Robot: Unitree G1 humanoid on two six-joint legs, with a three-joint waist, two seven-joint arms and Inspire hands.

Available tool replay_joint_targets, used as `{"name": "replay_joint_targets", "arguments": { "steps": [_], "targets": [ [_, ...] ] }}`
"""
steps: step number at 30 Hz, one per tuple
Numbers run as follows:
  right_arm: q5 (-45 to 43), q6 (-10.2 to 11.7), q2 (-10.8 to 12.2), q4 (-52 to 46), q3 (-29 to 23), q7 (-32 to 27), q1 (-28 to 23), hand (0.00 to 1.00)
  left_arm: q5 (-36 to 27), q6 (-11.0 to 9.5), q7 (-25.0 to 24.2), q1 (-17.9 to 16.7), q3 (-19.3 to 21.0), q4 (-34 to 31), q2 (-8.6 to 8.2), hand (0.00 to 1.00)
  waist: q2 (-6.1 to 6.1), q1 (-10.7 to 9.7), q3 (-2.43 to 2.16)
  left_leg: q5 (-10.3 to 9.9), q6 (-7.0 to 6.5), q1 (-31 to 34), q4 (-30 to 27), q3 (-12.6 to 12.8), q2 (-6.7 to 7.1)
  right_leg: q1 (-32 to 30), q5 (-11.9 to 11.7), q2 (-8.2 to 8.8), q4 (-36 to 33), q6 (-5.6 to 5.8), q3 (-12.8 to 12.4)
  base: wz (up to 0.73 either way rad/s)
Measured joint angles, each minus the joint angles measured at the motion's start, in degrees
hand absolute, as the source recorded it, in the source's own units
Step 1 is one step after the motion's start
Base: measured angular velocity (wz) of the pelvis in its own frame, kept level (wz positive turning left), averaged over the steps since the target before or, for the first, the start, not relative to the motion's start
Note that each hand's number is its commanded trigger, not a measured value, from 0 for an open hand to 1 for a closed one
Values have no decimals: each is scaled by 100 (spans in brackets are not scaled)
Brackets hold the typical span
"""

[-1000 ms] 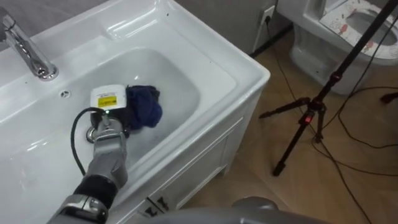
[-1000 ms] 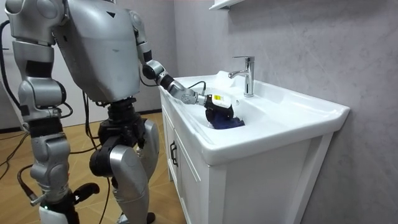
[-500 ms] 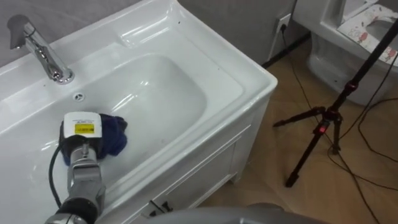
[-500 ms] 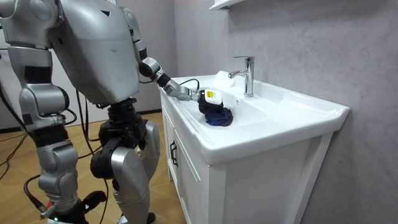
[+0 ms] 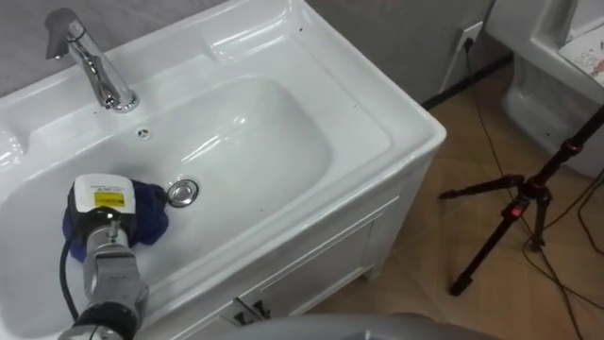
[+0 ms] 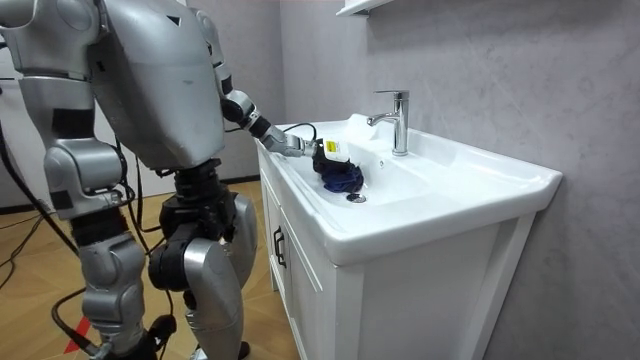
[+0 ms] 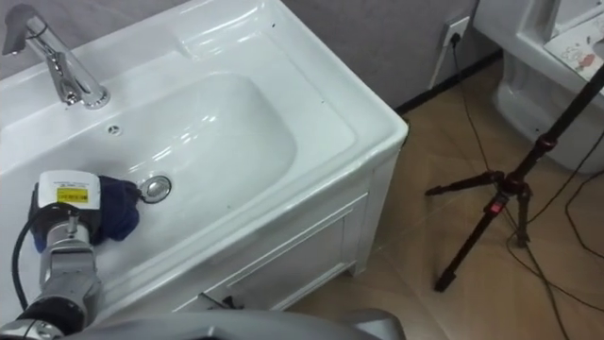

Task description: Wipe basin

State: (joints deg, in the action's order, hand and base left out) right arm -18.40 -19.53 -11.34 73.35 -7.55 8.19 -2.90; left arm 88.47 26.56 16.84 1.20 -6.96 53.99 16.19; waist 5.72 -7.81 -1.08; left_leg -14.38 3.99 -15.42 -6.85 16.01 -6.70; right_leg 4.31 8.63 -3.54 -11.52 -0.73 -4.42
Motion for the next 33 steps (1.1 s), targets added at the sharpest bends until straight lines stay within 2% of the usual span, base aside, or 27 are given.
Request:
{"name": "replay_joint_targets", "arguments": {
  "steps": [4, 10, 17, 20, 24, 29, 33],
  "targets": [
    [17, 148, -7, -6, -55, -116, 32, 0, -1, 8, 0, 1, 1, 2, 2, 100, 53, 20, 2, 11, 1, 72, -28, -132, 1, -12, 33, 33, -6, -13, 147, 17],
    [35, 139, -11, -5, -38, -200, 35, 0, 0, 9, 3, 0, 1, 1, 2, 100, 59, 36, 2, 24, 17, 125, -86, -254, -8, -41, 93, 54, -23, -49, 290, 11],
    [63, 154, -36, 1, -44, -222, 38, 0, -14, 15, 3, -16, 4, 1, 4, 100, 74, 49, -7, 56, 47, 135, -89, -368, -24, -15, 114, 42, -86, -82, 326, 3],
    [61, 227, -54, 14, -55, -227, 28, 0, -18, 8, -1, -18, 6, 8, 4, 100, 73, 50, -7, 64, 47, 118, -87, -433, -26, 8, 137, 40, -110, -92, 345, 4],
    [61, 334, -90, 30, -77, -210, 9, 0, -16, -85, -2, -18, 88, 12, 6, 100, 74, 69, -5, 70, 49, 84, -88, -456, -23, 51, 169, 42, -101, -103, 355, 1],
    [92, 351, -104, 37, -68, -176, 15, 0, -28, -156, -2, -18, 88, 1, 30, 100, 85, 76, -3, 74, 52, 98, -90, -534, -24, 48, 180, 47, -100, -112, 379, 1],
    [301, 359, -133, 14, 14, -124, -27, 0, -312, -165, -3, -16, 91, -101, 31, 100, 90, 142, -4, 81, 55, 87, -91, -519, -27, 57, 188, 44, -114, -120, 379, 0]
  ]
}}
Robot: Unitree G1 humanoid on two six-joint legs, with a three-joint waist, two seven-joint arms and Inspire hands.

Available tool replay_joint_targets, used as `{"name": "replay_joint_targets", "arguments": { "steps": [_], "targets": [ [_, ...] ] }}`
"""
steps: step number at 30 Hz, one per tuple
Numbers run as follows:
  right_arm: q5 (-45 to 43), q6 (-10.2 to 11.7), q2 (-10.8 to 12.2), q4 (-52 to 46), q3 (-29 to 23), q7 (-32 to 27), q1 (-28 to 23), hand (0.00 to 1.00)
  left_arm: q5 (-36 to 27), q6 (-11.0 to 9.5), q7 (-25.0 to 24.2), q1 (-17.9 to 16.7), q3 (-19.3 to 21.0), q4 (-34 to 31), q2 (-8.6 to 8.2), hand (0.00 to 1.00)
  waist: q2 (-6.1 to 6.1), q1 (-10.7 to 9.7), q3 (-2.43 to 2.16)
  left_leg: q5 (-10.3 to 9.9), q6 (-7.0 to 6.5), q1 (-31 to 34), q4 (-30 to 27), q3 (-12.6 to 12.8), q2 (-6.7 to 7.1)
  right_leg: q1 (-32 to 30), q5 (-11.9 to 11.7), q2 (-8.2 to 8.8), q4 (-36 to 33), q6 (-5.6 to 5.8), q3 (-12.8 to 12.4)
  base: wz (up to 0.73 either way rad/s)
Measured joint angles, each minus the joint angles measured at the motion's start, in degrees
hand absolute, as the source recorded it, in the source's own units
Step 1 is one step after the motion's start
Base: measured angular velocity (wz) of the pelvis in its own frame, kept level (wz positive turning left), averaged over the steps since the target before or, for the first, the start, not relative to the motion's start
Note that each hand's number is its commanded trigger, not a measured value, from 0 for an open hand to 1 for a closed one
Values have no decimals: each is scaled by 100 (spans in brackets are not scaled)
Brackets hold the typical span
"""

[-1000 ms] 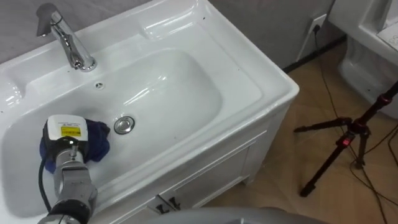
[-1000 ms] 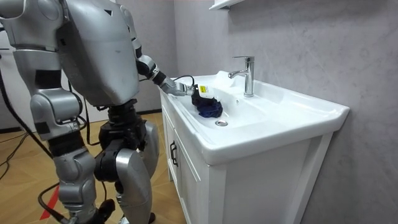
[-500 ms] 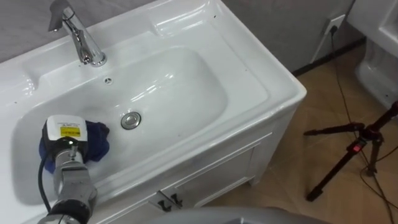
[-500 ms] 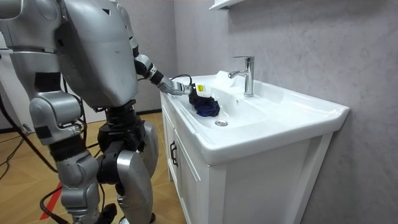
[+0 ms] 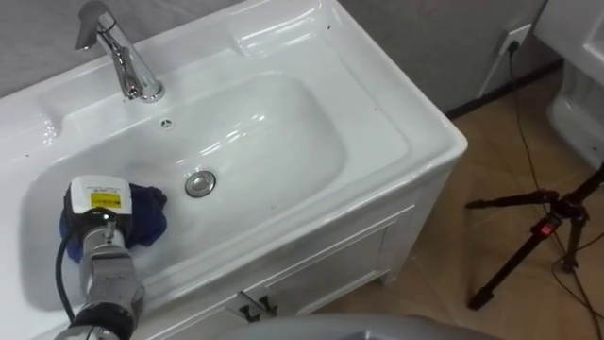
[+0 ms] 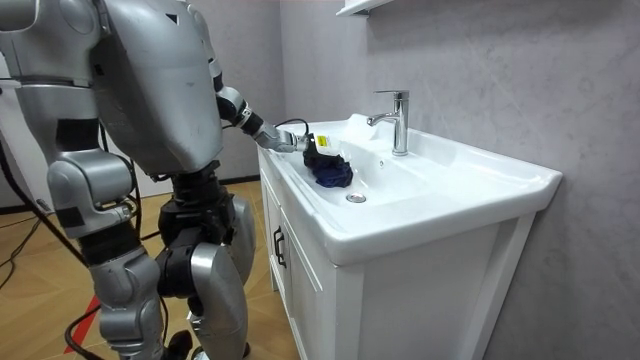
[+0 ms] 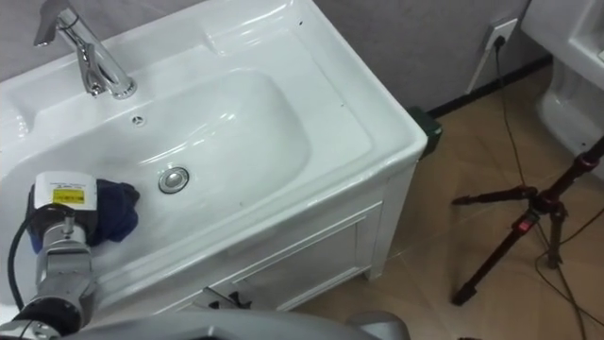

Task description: Wipe basin

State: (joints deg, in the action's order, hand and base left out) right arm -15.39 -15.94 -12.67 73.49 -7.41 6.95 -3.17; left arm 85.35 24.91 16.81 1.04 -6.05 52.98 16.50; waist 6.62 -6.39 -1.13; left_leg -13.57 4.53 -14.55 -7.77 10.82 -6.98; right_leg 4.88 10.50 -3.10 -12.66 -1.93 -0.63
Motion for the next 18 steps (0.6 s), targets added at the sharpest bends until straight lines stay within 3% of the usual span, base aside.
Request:
{"name": "replay_joint_targets", "arguments": {
  "steps": [11, 13, 18],
  "targets": [
    [458, 99, -94, 29, -2, -41, -37, 0, -883, -190, 2, 80, 220, -75, -3, 100, -36, 48, 6, 13, -4, -117, 7, 10, 7, 6, 41, -10, -103, -5, -56, -2],
    [482, 99, -88, 37, -4, -48, -56, 0, -998, -269, 2, 79, 378, -77, -45, 100, -83, 36, 4, 13, -4, -176, 2, 9, 21, 14, 99, 3, -156, 0, -68, 0],
    [582, 93, -64, 61, 10, -64, -89, 0, -1242, -266, 2, 96, 344, -80, -51, 100, -221, 14, -7, 13, -3, -334, 2, 9, 25, 158, 145, 14, -211, -2, -55, 4]
  ]
}}
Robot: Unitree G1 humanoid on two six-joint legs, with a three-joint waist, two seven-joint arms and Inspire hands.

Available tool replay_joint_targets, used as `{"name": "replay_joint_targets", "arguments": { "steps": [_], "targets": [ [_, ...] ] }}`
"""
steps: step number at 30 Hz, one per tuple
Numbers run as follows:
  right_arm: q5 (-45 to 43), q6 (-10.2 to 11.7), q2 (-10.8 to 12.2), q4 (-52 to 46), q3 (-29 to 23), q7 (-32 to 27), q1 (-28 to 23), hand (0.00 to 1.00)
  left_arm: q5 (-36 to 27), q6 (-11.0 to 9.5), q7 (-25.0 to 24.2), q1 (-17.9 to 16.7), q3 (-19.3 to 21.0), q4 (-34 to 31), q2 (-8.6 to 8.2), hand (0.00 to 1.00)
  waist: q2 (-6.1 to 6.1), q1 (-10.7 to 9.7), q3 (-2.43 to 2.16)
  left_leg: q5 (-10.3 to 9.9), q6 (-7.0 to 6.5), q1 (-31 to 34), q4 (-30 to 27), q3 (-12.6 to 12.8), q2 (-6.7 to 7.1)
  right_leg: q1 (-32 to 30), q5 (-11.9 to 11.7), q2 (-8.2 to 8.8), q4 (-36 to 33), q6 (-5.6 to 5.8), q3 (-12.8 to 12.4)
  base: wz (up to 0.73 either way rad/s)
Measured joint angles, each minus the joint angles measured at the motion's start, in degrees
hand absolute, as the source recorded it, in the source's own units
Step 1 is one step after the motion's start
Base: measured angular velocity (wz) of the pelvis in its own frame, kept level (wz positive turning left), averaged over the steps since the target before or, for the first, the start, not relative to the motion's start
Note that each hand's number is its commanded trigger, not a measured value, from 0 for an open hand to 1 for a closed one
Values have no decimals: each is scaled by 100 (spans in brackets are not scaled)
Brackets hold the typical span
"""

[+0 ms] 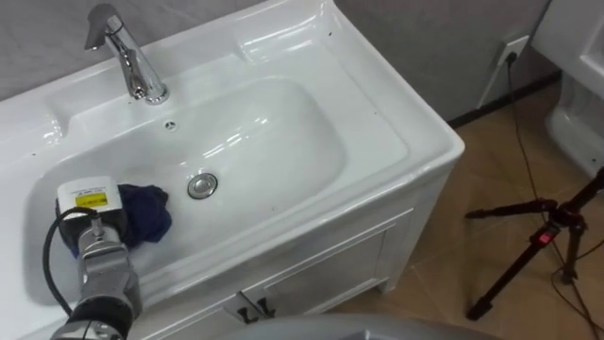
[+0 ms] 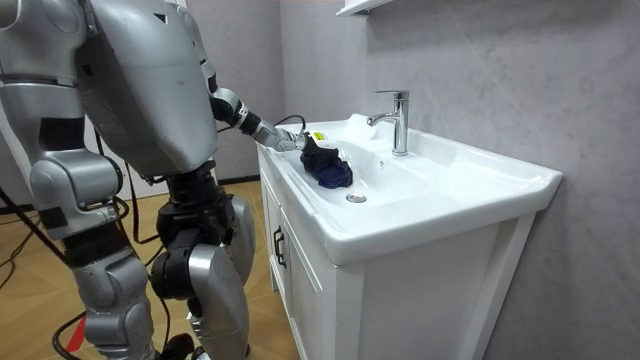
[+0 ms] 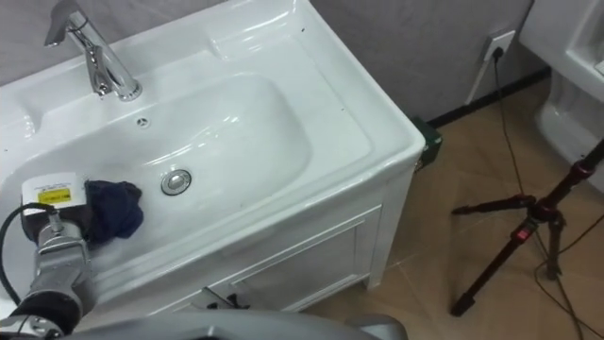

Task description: Wipe basin

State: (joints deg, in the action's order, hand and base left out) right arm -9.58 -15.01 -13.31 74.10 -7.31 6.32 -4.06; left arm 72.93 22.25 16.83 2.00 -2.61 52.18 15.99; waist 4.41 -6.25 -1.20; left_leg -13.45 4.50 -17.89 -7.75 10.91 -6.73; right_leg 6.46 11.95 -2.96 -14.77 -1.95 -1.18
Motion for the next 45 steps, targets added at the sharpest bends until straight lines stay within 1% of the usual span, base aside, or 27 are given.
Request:
{"name": "replay_joint_targets", "arguments": {
  "steps": [3, 8, 10, 12, 14, 16, 20, 22, 23, 24, 26, 27, 28, 29, 31, 33, 34, 35, 36, 38, 39, 40, 41, 42, 43, 44, 45],
  "targets": [
    [36, -2, 32, 12, 153, -26, -11, 0, -100, -2, 0, 57, 21, -1, -89, 100, -83, -2, 3, 0, 0, -75, -1, -1, 9, 94, 29, 15, -4, 12, 6, 8],
    [30, -11, 144, 14, 199, 22, -30, 0, -145, 0, 0, 208, 11, 0, -216, 100, -233, 20, 0, 0, 0, -74, 0, 2, 20, 99, 35, 14, -5, 25, -15, 4],
    [62, -11, 170, 21, 368, 24, -32, 0, -184, -2, 0, 280, 11, 0, -255, 100, -306, 22, 7, 0, 0, -79, 5, 4, 23, 106, 21, 17, 9, 36, -28, 0],
    [101, -7, 191, 18, 453, 19, -42, 0, -446, -12, 0, 370, 6, 0, -292, 100, -334, 24, 13, 0, 0, -82, 13, 15, 29, 107, 10, 24, 18, 49, -39, 0],
    [95, -7, 209, 19, 560, 21, -47, 0, -667, -62, 1, 418, 4, 5, -314, 100, -340, 21, 19, 0, 0, -78, 16, 30, 39, 107, -9, 33, 43, 67, -54, -2],
    [49, -13, 259, 20, 607, 23, -56, 0, -908, -175, 2, 473, 5, 3, -352, 100, -341, 10, 21, 0, 0, -68, 27, 22, 49, 111, -46, 40, 99, 83, -70, -2],
    [54, -6, 345, 19, 669, -12, -55, 0, -1285, -318, 26, 500, 2, -3, -355, 100, -350, 13, 25, 0, -1, -82, 30, 23, 68, 105, -55, 45, 92, 97, -130, -6],
    [56, -6, 379, 19, 742, -21, -55, 0, -1461, -422, 54, 506, 5, -5, -350, 100, -356, 15, 29, 0, 0, -81, 30, 30, 74, 97, -54, 48, 87, 101, -140, 0],
    [57, -5, 382, 19, 745, -21, -55, 0, -1502, -445, 54, 512, 5, -9, -351, 100, -358, 17, 31, 0, 0, -81, 30, 50, 75, 93, -54, 48, 85, 102, -143, 0],
    [64, -4, 387, 16, 750, -25, -54, 0, -1611, -488, 55, 521, 5, -18, -353, 100, -361, 24, 33, 0, 0, -81, 30, 123, 75, 85, -54, 48, 82, 105, -157, 0],
    [91, -2, 391, 3, 798, -53, -53, 0, -1914, -548, 60, 523, -7, -53, -356, 100, -363, 12, 34, 0, 0, -80, 30, 151, 75, 85, -58, 50, 90, 111, -164, -2],
    [91, -4, 409, -7, 841, -82, -53, 0, -2152, -619, 87, 523, -17, -67, -356, 100, -368, -5, 36, 0, -1, -76, 30, 165, 79, 84, -58, 53, 89, 112, -162, 0],
    [89, -6, 432, -9, 846, -99, -55, 0, -2417, -654, 92, 511, -76, -135, -362, 100, -373, -47, 40, 0, -1, -67, 30, 170, 83, 74, -57, 59, 91, 116, -162, 0],
    [90, -9, 441, -12, 846, -103, -55, 0, -2540, -665, 92, 507, -131, -167, -364, 100, -371, -55, 43, 0, -1, -60, 30, 178, 86, 65, -59, 62, 92, 120, -165, 0],
    [153, -16, 448, -31, 845, -92, -48, 0, -2945, -742, 85, 538, -271, -235, -401, 100, -367, -79, 47, 0, -1, -21, 27, 341, 97, 1, -76, 70, 91, 140, -206, -8],
    [149, -41, 445, -83, 840, -39, -30, 0, -3284, -757, 70, 545, -316, -333, -429, 100, -378, -152, 52, 0, -1, 32, 29, 368, 107, -56, -103, 75, 109, 157, -245, -12],
    [134, -62, 445, -112, 841, -12, -22, 0, -3463, -779, 5, 562, -342, -404, -452, 100, -381, -168, 62, 2, -4, 44, 25, 410, 120, -85, -121, 78, 110, 168, -296, -17],
    [120, -62, 445, -113, 842, 5, -21, 0, -3541, -793, -29, 585, -348, -422, -477, 100, -383, -185, 63, 2, -4, 53, 25, 417, 127, -96, -125, 81, 111, 175, -312, -17],
    [107, -60, 446, -118, 843, 55, -21, 0, -3697, -841, -124, 630, -413, -470, -510, 100, -386, -210, 64, 2, -5, 87, 25, 446, 145, -139, -135, 95, 105, 192, -337, -11],
    [99, -58, 455, -139, 843, 141, 20, 0, -3930, -901, -294, 672, -488, -688, -540, 100, -386, -292, 68, 2, -5, 177, 29, 560, 154, -257, -167, 98, 114, 215, -361, -13],
    [76, -59, 472, -158, 842, 192, 43, 0, -4098, -910, -357, 715, -497, -793, -590, 100, -396, -348, 89, 1, -6, 234, 21, 643, 155, -313, -189, 97, 120, 223, -382, -9],
    [50, -62, 483, -176, 840, 222, 60, 0, -4339, -938, -413, 778, -512, -838, -643, 100, -402, -440, 100, 1, -6, 274, 21, 638, 158, -353, -211, 100, 124, 225, -378, -3],
    [46, -70, 486, -176, 842, 228, 80, 0, -4515, -959, -419, 809, -556, -862, -646, 100, -405, -512, 111, 1, -6, 288, 19, 638, 158, -355, -213, 107, 134, 225, -359, 11],
    [48, -74, 482, -183, 842, 254, 82, 0, -4810, -960, -506, 849, -666, -944, -644, 100, -403, -666, 114, 1, -6, 323, 4, 644, 155, -356, -214, 118, 160, 226, -319, 13],
    [43, -82, 478, -192, 842, 278, 94, 0, -4932, -961, -632, 886, -760, -1048, -645, 100, -381, -775, 126, 1, -6, 332, -4, 645, 148, -354, -234, 118, 211, 224, -307, 10],
    [43, -89, 477, -199, 841, 304, 94, 0, -4992, -961, -681, 926, -820, -1076, -646, 100, -366, -808, 138, 1, -6, 339, -4, 645, 144, -362, -240, 115, 218, 221, -307, 0],
    [28, -102, 471, -199, 841, 339, 95, 0, -5081, -958, -781, 1003, -918, -1132, -646, 100, -333, -894, 160, 1, -6, 380, -3, 643, 139, -368, -247, 114, 237, 219, -294, 4]
  ]
}}
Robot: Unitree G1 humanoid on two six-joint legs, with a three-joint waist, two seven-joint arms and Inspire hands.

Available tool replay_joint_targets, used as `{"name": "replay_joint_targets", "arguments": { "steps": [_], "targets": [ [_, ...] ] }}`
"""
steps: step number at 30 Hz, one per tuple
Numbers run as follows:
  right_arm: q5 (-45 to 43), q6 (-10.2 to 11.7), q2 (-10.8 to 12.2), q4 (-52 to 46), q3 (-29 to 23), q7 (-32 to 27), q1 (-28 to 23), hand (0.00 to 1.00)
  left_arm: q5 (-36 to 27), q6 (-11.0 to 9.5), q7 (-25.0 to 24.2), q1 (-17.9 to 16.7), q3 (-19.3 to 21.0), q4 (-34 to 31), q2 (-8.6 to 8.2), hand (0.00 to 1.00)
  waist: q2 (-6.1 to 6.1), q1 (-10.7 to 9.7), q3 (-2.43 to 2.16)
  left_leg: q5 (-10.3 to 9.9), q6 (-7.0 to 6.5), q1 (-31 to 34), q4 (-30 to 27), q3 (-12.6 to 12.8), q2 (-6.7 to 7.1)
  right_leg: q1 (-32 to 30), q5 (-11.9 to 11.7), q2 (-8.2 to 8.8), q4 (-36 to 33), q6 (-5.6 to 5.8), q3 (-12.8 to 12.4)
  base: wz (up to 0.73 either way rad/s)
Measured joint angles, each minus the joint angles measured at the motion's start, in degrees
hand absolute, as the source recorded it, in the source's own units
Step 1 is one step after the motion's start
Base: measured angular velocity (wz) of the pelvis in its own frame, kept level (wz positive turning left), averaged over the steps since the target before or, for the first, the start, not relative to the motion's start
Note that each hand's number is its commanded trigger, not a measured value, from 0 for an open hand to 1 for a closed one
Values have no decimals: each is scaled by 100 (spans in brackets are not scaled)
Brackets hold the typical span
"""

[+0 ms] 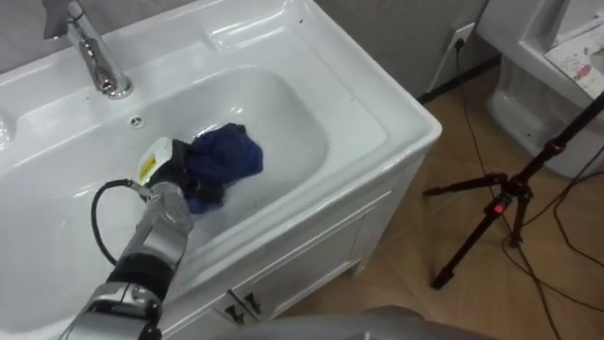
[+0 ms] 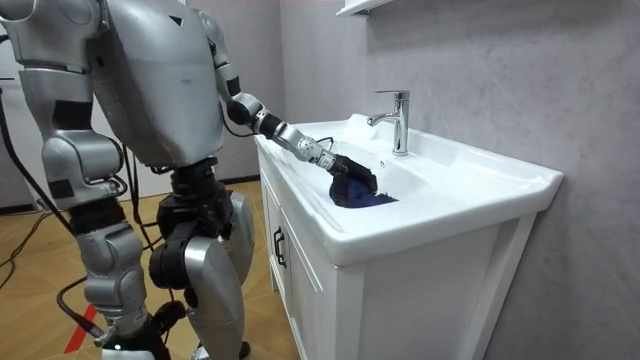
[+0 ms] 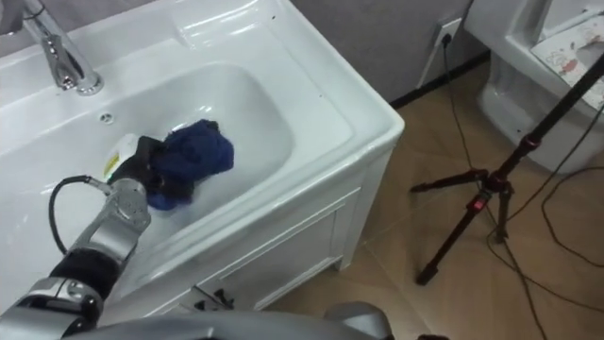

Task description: Wipe basin

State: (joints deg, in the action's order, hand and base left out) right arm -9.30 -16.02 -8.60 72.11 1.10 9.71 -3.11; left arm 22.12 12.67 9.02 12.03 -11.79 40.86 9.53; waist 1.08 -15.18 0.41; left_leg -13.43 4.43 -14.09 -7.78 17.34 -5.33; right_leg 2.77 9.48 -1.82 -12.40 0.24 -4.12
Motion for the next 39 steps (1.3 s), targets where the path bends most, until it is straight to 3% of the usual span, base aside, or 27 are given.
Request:
{"name": "replay_joint_targets", "arguments": {
  "steps": [4, 11, 16, 19, 27, 32, 35, 39],
  "targets": [
    [-18, -31, -27, -31, 20, 199, -8, 0, -281, 111, -199, 106, -150, -324, 4, 100, 121, -234, 7, 20, -33, 180, -14, 1, 11, -174, 0, 50, -41, 1, 110, 10],
    [33, 47, -130, 52, 217, 365, 203, 0, -321, 379, -705, 452, -402, -438, 6, 100, 126, -273, 5, 22, -36, 299, -105, -21, 8, -165, 0, 104, -11, 1, 283, 14],
    [236, 118, -134, 110, 414, 272, 419, 0, -336, 541, -985, 486, -779, -1187, 4, 100, 124, -317, 16, 26, -43, 594, -242, -21, 2, -276, -13, 175, 52, 12, 451, 22],
    [260, 109, -133, 161, 497, 185, 432, 0, -327, 751, -1105, 518, -877, -1480, 3, 100, 153, -317, 25, 27, -44, 700, -313, -24, -1, -297, -31, 198, 100, 17, 517, 11],
    [417, 97, -124, 168, 506, 133, 432, 0, -180, 863, -1311, 568, -876, -1622, -74, 100, 215, -317, 72, 41, -67, 732, -310, -41, 4, -266, -31, 235, 74, 20, 620, 6],
    [456, 91, -125, 161, 437, -14, 415, 0, -124, 843, -1310, 575, -773, -1536, -87, 100, 174, -292, 133, 44, -71, 665, -306, -13, -5, -255, -27, 217, 19, 14, 592, -6],
    [388, 90, -132, 161, 432, -32, 362, 0, -41, 561, -1310, 558, -571, -1221, -108, 100, 103, -178, 158, 44, -72, 573, -297, -3, -3, -261, 28, 188, -49, -12, 473, -19],
    [127, -31, -139, 79, 423, -13, 195, 0, 91, 122, -1306, 441, -350, -651, -113, 100, -9, -6, 126, 44, -71, 463, -295, -5, -2, -290, 141, 171, -278, -45, 419, -5]
  ]
}}
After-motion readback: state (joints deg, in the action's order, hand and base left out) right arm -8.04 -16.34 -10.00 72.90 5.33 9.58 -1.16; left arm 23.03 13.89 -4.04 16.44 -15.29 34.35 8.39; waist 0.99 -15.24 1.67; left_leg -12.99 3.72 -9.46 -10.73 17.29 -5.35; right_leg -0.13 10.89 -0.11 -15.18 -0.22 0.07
